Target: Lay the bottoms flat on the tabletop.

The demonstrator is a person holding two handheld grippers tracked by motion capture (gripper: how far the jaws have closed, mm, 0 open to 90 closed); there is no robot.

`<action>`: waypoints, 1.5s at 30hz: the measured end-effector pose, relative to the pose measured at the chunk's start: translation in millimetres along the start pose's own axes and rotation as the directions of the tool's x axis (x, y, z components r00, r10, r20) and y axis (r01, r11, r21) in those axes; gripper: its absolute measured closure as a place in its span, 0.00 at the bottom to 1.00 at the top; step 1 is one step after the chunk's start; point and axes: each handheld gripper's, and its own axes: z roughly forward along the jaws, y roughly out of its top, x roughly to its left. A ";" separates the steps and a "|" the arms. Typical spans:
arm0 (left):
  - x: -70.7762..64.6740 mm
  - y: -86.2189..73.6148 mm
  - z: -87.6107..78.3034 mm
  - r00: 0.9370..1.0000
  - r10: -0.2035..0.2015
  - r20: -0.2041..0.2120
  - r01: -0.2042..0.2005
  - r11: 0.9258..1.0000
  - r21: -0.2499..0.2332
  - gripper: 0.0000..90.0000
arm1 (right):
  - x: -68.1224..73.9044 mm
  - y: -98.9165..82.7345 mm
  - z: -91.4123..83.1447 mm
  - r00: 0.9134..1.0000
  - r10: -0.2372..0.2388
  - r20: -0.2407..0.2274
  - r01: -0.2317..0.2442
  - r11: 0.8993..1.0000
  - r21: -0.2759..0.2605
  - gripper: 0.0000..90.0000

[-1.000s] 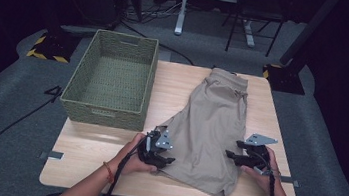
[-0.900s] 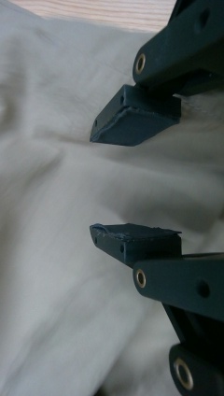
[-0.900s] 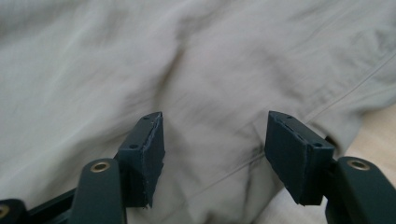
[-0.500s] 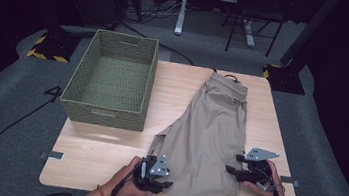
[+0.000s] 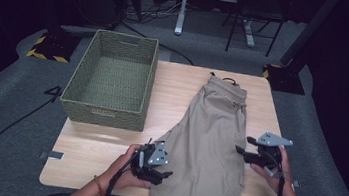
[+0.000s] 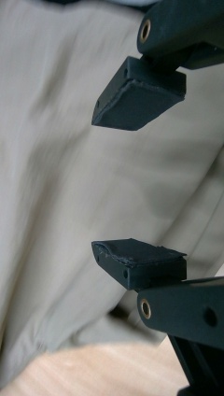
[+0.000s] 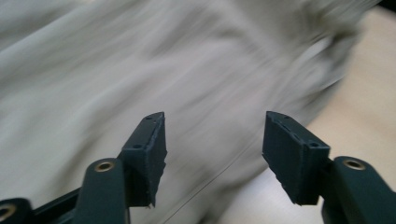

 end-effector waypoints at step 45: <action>-7.0 -21.1 -9.3 0.995 -0.087 -0.039 0.086 0.996 -0.033 0.29 | -3.4 8.1 43.4 1.000 0.002 0.010 -0.003 0.995 0.101 0.38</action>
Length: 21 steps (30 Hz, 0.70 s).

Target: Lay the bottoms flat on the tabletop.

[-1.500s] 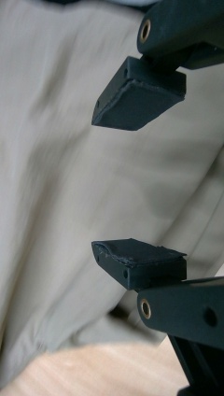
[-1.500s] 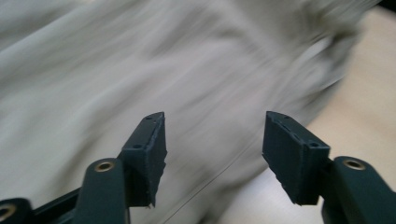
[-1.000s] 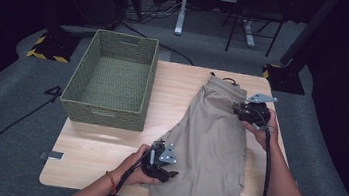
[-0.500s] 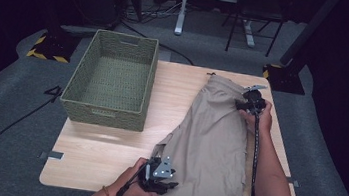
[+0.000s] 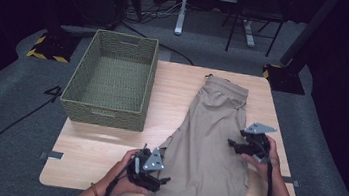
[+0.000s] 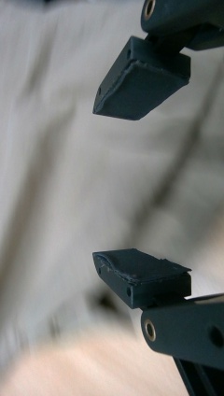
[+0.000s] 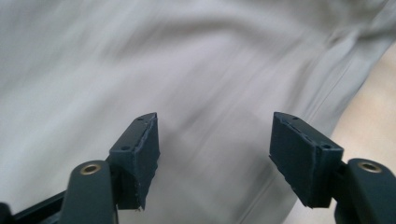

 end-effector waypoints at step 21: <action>38.7 -14.7 35.9 0.997 -0.074 0.014 0.074 0.997 0.018 0.38 | 35.7 -53.0 -25.7 0.996 0.029 -0.080 -0.028 1.000 0.013 0.35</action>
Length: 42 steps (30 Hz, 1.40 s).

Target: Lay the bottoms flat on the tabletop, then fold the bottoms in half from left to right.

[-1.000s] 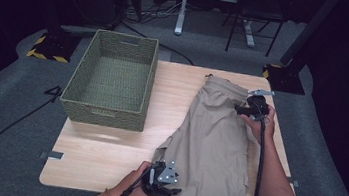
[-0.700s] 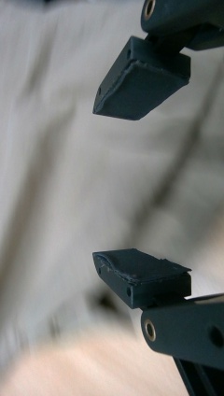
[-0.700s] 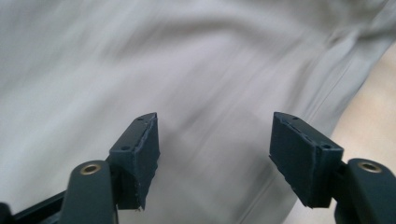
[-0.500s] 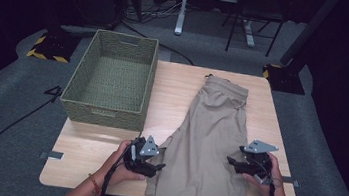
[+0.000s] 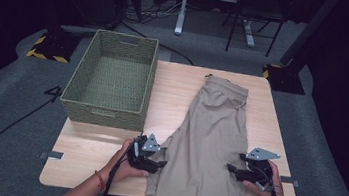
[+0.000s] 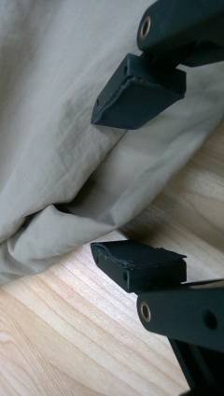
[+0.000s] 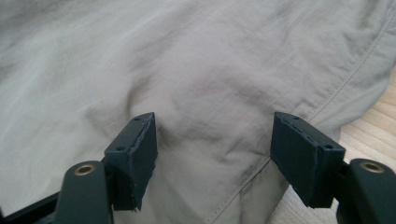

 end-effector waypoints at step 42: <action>-25.0 55.0 47.6 0.991 0.101 0.092 -0.106 0.993 0.043 0.45 | -9.9 -24.1 -24.5 0.999 0.040 0.013 -0.040 0.999 0.004 0.41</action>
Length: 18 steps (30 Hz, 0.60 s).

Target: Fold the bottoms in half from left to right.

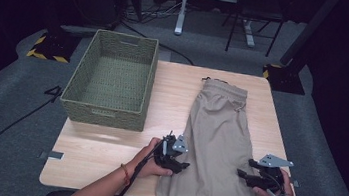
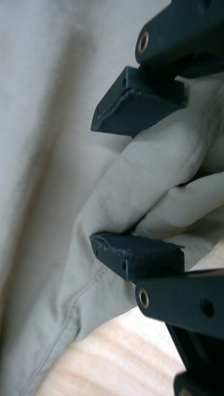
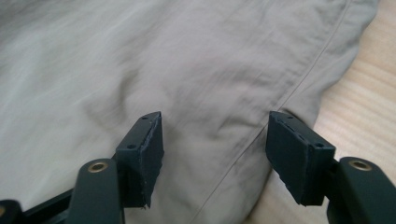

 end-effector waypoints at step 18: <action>-2.1 11.8 -19.2 1.000 0.007 -0.014 -0.007 0.999 -0.037 0.29 | 9.3 11.2 -13.7 0.999 -0.049 -0.024 0.050 0.998 0.024 0.41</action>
